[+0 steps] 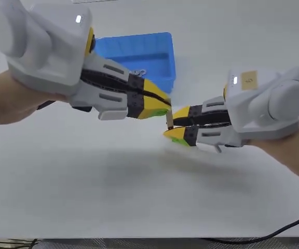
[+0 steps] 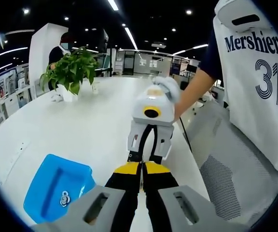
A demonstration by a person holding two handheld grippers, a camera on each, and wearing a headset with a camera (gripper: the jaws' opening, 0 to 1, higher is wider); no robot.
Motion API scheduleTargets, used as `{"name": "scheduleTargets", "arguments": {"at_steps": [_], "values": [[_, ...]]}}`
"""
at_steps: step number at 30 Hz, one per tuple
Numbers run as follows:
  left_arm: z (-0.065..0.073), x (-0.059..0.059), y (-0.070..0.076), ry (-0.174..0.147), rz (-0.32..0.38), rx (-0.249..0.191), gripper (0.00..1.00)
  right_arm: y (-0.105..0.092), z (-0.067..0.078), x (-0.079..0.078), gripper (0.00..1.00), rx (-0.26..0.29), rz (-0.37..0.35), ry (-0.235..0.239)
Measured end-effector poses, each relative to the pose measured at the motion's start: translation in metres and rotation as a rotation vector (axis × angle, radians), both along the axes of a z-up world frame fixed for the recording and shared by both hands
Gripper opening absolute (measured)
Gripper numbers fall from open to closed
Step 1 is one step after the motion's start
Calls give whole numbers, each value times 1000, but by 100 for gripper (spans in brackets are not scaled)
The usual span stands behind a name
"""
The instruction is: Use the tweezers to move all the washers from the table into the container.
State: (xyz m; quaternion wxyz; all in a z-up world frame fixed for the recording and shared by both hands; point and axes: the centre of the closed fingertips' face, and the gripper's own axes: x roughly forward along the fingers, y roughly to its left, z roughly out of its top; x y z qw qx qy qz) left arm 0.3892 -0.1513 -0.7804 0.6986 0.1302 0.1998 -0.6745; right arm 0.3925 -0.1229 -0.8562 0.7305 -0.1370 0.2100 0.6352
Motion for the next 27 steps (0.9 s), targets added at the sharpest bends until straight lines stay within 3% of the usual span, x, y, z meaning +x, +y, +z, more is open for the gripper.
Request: {"name": "scheduleTargets", "arguments": {"at_steps": [10,14,21,27], "values": [[0,-4,-8,11,-6,-3,6,-1,-1,-1,13,5,-8,2],[0,-6,-13,18,-8,-5,6,-1,-1,-1,11,-7,2,-36],[2,-10,-16,12,-19,10,6,-1,-2,-2,10,-28,15,-51],[14,-12,-12,0,-16,-14,6,3,10,-4,10,-7,15,-54]]}}
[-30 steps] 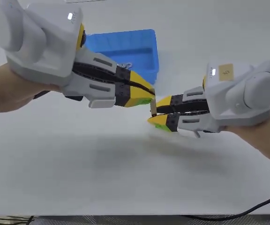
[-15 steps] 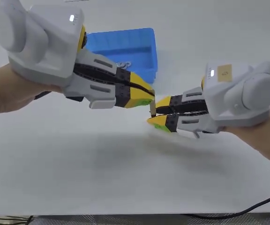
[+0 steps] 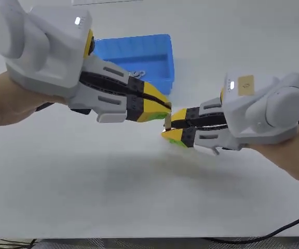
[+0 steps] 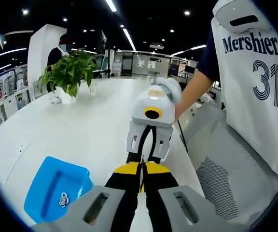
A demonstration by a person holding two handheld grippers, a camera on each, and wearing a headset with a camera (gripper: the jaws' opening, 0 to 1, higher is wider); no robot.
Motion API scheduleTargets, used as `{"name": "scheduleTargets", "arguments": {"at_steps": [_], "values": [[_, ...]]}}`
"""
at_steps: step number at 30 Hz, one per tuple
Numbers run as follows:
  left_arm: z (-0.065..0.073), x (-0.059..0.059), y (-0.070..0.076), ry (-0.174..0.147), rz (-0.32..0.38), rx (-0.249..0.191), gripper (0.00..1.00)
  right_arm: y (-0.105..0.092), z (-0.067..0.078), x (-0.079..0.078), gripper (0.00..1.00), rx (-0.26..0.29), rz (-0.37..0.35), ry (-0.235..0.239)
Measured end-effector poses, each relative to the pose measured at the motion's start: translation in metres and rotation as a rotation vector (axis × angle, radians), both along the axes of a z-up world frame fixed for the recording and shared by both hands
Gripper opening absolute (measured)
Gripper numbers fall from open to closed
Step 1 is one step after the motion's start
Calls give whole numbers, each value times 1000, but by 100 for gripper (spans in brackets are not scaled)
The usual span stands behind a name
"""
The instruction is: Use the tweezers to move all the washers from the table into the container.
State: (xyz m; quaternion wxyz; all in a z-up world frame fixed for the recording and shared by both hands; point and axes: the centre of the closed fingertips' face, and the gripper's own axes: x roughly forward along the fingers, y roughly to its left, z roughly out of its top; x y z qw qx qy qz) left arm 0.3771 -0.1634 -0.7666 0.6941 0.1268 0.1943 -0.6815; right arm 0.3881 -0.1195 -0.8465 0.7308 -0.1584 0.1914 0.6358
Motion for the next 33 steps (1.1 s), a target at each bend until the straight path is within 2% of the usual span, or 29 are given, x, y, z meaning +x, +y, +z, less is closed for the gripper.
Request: {"name": "scheduleTargets", "arguments": {"at_steps": [1,2,3,4,7,10,11,16,24,27,30,31,33], "values": [[2,0,1,-3,0,-1,6,1,2,0,10,3,2,-1],[1,2,13,-8,0,-3,6,3,5,0,10,7,3,-5],[3,2,15,-11,0,-2,6,4,7,-1,10,7,6,-9],[7,2,11,-14,-3,-2,6,6,10,-1,10,6,13,-19],[12,3,25,-28,-4,-4,6,11,19,-1,10,10,25,-35],[22,5,31,-53,-3,-2,6,16,29,0,10,24,30,-44],[25,7,34,-70,0,3,6,18,33,1,10,24,34,-54],[39,10,43,-103,-7,2,6,25,47,7,10,25,50,-92],[60,30,52,-171,-5,6,6,35,70,30,10,20,59,-161],[66,41,57,-190,-6,10,6,39,77,40,10,19,59,-182],[70,50,59,-210,-7,16,6,42,81,51,10,27,50,-189],[72,55,59,-229,-1,17,6,43,82,54,10,28,46,-193],[74,60,59,-232,1,8,6,45,85,62,10,32,38,-195]]}}
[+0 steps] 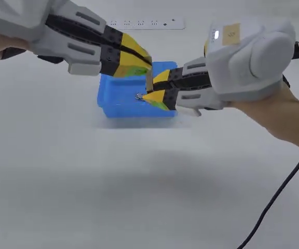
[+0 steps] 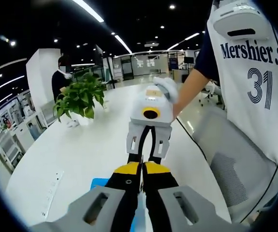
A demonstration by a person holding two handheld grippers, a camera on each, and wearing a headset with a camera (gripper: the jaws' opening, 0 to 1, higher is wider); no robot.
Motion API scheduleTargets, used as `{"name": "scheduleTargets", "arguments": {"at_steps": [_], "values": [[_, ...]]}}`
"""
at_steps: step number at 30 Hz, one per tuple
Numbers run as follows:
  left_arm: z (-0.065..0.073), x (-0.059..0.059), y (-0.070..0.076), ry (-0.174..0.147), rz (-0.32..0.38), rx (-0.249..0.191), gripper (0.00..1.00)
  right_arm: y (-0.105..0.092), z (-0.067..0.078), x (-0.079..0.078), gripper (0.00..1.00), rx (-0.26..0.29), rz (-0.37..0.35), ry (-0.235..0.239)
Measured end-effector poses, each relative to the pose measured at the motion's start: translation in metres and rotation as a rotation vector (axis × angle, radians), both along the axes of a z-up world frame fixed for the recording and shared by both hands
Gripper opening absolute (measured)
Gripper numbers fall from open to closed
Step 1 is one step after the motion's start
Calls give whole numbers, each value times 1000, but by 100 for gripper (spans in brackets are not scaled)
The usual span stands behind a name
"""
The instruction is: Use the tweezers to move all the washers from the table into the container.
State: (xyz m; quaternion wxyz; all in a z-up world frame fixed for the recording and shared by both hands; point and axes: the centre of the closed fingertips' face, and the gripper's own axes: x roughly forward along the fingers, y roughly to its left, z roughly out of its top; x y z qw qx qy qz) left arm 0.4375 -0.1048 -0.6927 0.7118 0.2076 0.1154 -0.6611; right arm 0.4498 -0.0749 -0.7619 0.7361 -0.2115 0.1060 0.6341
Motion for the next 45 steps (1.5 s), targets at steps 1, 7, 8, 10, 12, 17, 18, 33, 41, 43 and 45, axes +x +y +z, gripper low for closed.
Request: {"name": "scheduleTargets", "arguments": {"at_steps": [1,7,8,10,12,17,18,33,41,43,45], "values": [[0,3,0,-3,1,-2,6,1,0,4,10,2,-3,-3],[-8,24,3,-18,5,11,6,5,-8,27,10,-5,-16,-9],[-12,30,5,-17,10,13,6,7,-12,33,10,-11,-19,-13],[-18,38,7,-15,23,20,6,10,-17,41,10,-16,-25,-9],[-21,42,8,-12,27,25,6,15,-22,49,10,-16,-26,-7],[-39,58,16,15,48,31,6,31,-42,63,10,-33,-11,12],[-43,60,17,24,50,35,6,31,-45,64,10,-35,-11,15],[-80,68,19,104,64,32,6,24,-83,68,10,-91,-17,68],[-82,69,19,109,82,32,6,25,-86,69,10,-85,-30,76],[-82,70,19,112,87,27,6,25,-86,69,10,-86,-33,78],[-82,69,18,103,83,34,6,24,-85,68,10,-90,-33,78]]}}
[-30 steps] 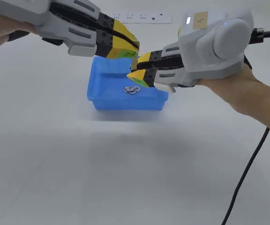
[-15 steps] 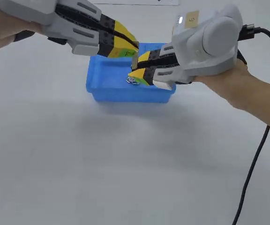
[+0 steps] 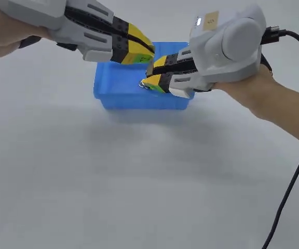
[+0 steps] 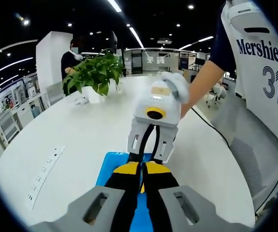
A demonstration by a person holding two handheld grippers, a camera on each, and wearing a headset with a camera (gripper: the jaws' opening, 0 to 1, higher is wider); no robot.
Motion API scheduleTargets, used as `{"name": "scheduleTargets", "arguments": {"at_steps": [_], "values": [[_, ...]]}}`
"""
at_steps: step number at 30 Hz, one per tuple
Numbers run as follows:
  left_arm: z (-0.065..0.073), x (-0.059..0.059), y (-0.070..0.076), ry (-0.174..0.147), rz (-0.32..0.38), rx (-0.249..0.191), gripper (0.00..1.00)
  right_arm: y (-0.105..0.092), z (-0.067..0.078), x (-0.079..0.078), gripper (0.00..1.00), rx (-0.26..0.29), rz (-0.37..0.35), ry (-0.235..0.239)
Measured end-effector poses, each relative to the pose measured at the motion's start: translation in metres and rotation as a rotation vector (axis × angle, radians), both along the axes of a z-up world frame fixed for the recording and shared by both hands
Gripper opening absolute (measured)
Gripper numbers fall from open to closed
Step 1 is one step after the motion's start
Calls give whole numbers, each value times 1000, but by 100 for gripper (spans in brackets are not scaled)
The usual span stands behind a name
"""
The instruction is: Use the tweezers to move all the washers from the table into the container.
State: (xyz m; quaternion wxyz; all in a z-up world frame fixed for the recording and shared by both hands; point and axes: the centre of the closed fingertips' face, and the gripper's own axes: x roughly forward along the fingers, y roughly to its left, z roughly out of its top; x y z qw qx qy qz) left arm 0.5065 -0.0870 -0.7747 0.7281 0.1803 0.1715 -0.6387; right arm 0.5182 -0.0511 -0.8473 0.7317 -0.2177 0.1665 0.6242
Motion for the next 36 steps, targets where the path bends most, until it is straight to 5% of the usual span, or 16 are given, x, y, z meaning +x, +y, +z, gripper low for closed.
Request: {"name": "scheduleTargets", "arguments": {"at_steps": [17,29,36], "values": [[29,-17,-4,-43,-32,-1,6,1,32,-13,13,103,-20,31],[65,-51,-4,-78,-34,-27,6,-14,63,-50,9,105,32,-15],[74,-76,0,-78,-18,-54,6,-27,74,-74,8,88,56,-27]]}}
